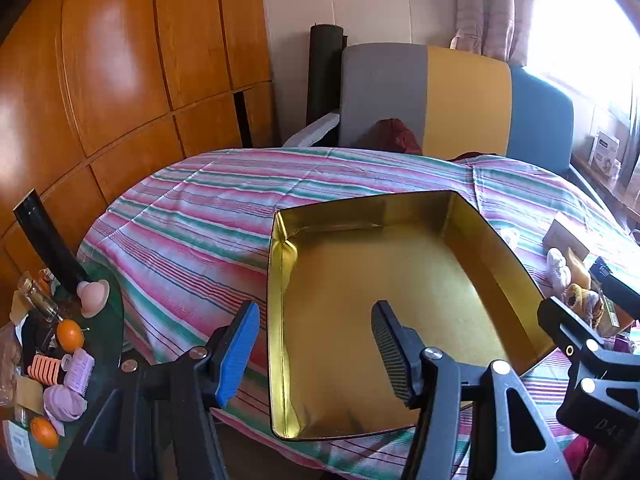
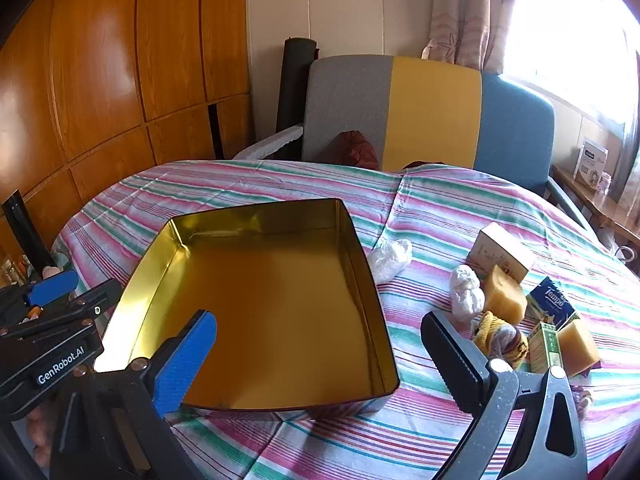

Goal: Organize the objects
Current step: 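Move both tools from the gold tray toward the cluster of items, then grasp the white plastic-wrapped ball with the left gripper while the right gripper grasps the purple snack packet, then carry the white ball to the gold tray and open the left gripper, then carry the purple snack packet to the gold tray and release it with the right gripper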

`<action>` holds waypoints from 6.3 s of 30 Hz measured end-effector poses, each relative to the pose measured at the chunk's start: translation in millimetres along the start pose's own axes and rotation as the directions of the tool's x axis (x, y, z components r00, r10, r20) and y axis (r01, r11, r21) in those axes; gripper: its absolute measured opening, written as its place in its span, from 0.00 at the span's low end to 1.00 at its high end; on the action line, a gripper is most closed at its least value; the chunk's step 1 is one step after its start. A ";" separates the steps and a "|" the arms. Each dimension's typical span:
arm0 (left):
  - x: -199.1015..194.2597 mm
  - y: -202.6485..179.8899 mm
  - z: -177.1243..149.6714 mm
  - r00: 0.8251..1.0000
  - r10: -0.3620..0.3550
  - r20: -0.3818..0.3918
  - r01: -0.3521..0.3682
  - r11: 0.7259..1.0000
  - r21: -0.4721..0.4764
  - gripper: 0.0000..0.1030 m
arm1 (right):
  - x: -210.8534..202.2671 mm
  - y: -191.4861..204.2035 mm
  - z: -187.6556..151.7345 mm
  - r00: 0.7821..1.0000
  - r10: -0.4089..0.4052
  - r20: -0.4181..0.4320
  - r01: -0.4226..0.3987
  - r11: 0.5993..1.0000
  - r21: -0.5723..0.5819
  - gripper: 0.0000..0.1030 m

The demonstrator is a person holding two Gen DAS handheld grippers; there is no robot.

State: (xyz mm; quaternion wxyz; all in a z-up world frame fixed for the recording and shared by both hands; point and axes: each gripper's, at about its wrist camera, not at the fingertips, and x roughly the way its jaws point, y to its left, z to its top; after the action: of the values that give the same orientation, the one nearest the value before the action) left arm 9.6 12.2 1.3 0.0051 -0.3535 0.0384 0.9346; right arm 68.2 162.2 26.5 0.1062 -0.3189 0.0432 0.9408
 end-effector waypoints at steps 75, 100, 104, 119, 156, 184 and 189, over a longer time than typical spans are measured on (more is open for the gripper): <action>151.6 -266.8 75.3 0.797 -0.351 -0.492 0.598 0.572 0.561 0.04 | -102.0 -340.0 -49.0 0.942 -0.166 -0.291 0.299 0.809 0.507 0.91; 171.6 -266.5 114.3 0.792 -0.335 -0.509 0.601 0.573 0.557 0.60 | -47.1 -337.5 -81.3 0.894 0.064 -0.444 0.216 0.807 0.550 0.86; 180.5 -281.9 103.2 0.779 -0.283 -0.560 0.619 0.495 0.610 0.67 | -46.7 -340.0 -81.8 0.902 0.090 -0.422 0.189 0.797 0.574 0.86; 118.8 -260.5 104.4 0.751 -0.475 -0.459 0.661 0.539 0.523 0.33 | -43.8 -322.8 -72.7 0.897 0.051 -0.439 0.185 0.858 0.479 0.53; 175.0 44.7 94.8 0.916 -0.242 -0.321 0.221 0.970 -0.101 0.37 | 30.3 -241.8 -84.0 0.752 -0.164 -0.638 0.246 0.968 0.040 0.30; 51.5 37.5 45.0 0.959 -0.238 -0.156 0.231 0.971 -0.062 0.50 | 17.1 -216.6 -75.8 0.812 -0.192 -0.551 0.268 0.961 0.060 0.28; 34.9 25.1 35.3 0.963 -0.235 -0.134 0.234 0.972 -0.025 0.50 | 22.1 -209.8 -77.6 0.821 -0.188 -0.539 0.260 0.964 0.060 0.28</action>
State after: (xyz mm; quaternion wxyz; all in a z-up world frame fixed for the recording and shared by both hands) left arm -40.7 -10.8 6.4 0.1114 -0.4184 -0.0076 0.9014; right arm 144.7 358.7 -51.3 0.2207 -0.5605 0.0947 0.7926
